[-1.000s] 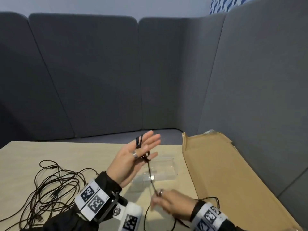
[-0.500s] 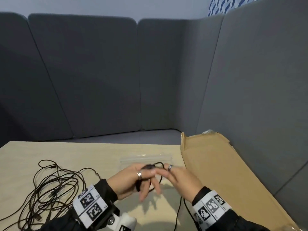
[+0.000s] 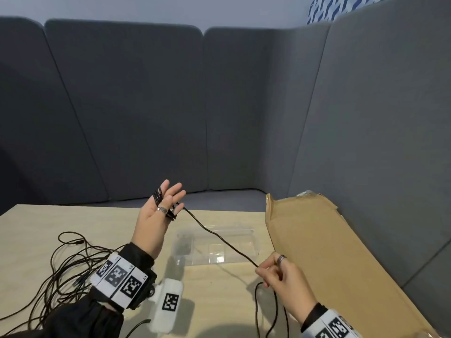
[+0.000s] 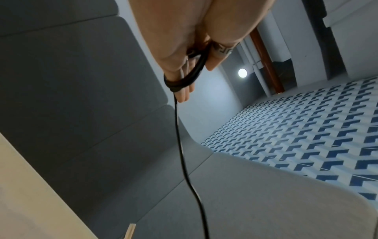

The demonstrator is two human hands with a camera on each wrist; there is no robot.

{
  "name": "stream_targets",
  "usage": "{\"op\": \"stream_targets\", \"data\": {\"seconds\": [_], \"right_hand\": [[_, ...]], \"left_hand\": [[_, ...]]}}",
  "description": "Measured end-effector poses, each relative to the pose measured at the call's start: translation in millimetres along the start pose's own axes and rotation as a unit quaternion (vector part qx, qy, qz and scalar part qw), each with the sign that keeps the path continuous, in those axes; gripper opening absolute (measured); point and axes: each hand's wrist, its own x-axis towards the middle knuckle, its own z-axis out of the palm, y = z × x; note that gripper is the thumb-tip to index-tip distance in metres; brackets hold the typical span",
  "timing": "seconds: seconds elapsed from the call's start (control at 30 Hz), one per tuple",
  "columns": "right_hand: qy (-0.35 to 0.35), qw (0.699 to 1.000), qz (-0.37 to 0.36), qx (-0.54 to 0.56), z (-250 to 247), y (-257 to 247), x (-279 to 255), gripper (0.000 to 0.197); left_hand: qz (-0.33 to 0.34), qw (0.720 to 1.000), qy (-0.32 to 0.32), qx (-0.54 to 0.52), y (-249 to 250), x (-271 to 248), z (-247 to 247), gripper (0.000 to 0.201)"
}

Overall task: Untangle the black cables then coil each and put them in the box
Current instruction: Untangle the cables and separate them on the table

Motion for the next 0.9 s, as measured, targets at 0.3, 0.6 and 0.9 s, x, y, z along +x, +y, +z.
{"op": "stream_targets", "data": {"seconds": [0.3,0.6,0.9], "right_hand": [[-0.3,0.951,-0.031,-0.073,-0.3,-13.3,-5.5,0.025],[0.074,0.981,-0.1,-0.15,-46.8,-25.1,27.7,0.014],[-0.33,0.926,-0.095,-0.153,24.7,-22.9,-2.3,0.02]], "left_hand": [[0.083,0.841,-0.147,0.514,-28.1,-6.7,9.2,0.052],[-0.259,0.774,-0.439,0.376,-31.3,-39.8,13.5,0.059],[-0.121,0.982,-0.137,-0.05,-3.4,-17.1,50.5,0.037]]}}
